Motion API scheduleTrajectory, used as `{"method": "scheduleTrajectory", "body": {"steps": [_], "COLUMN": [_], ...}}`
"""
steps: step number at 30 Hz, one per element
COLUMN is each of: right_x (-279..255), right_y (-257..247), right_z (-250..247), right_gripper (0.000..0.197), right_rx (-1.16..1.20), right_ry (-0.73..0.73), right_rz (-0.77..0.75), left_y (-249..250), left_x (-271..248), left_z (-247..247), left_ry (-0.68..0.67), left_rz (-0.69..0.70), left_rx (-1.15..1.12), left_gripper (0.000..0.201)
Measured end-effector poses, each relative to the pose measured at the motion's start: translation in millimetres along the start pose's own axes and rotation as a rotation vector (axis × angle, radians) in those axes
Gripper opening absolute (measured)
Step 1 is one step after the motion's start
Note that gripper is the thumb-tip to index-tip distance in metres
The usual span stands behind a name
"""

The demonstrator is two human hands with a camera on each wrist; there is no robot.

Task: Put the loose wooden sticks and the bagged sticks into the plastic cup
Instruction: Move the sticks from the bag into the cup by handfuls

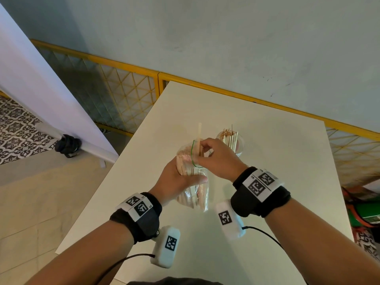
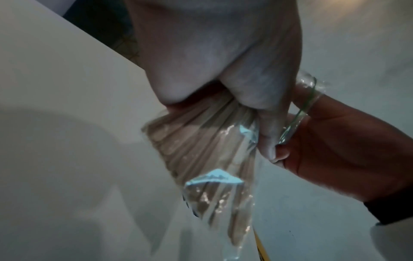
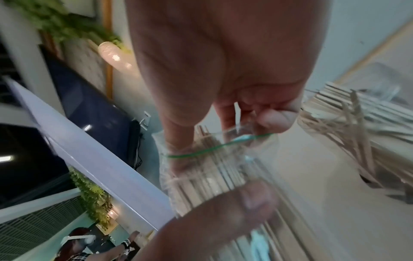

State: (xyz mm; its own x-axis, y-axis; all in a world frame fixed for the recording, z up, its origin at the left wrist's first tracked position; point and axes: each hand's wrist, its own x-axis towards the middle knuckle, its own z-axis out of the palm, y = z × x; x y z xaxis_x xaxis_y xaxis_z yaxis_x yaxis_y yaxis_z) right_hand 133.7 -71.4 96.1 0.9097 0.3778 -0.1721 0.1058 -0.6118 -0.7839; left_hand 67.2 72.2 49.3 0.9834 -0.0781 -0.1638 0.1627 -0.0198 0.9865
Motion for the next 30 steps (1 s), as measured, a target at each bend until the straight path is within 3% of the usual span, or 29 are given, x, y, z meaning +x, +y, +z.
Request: {"method": "scheduleTrajectory", "body": {"steps": [3,9,14,17,21,23,30], "right_x": [-1,-8,-11,-10,-7,-5,-6], "right_y": [0,-11,-12,-10,-9,-9,-8], "right_z": [-2,-3,-2,-5,-5,-6,-21], "right_gripper": [0.050,0.034,0.025,0.021,0.013,0.013,0.023], "right_rx": [-0.096,-0.127,-0.086,-0.104,-0.046,-0.027,0.175], "right_ry": [-0.016,-0.116,0.078,0.215,-0.059,-0.101,0.108], "right_rz": [0.051,0.044,-0.059,-0.082,-0.062,-0.037,-0.030], "left_y": [1,-8,-7,-5,0,1,7], "left_x": [-4,-5,-4,-4,-3,-3,2], "left_z": [2,4,2,-1,2,5,4], "left_ry": [-0.026,0.010,0.027,0.027,-0.052,-0.082,-0.059], "left_rz": [0.022,0.061,0.026,0.042,0.064,0.067,0.051], "left_rx": [-0.047,-0.046,-0.041,-0.060,-0.055,-0.036,-0.144], "left_gripper": [0.059,0.066,0.050,0.051,0.049,0.046,0.049]}}
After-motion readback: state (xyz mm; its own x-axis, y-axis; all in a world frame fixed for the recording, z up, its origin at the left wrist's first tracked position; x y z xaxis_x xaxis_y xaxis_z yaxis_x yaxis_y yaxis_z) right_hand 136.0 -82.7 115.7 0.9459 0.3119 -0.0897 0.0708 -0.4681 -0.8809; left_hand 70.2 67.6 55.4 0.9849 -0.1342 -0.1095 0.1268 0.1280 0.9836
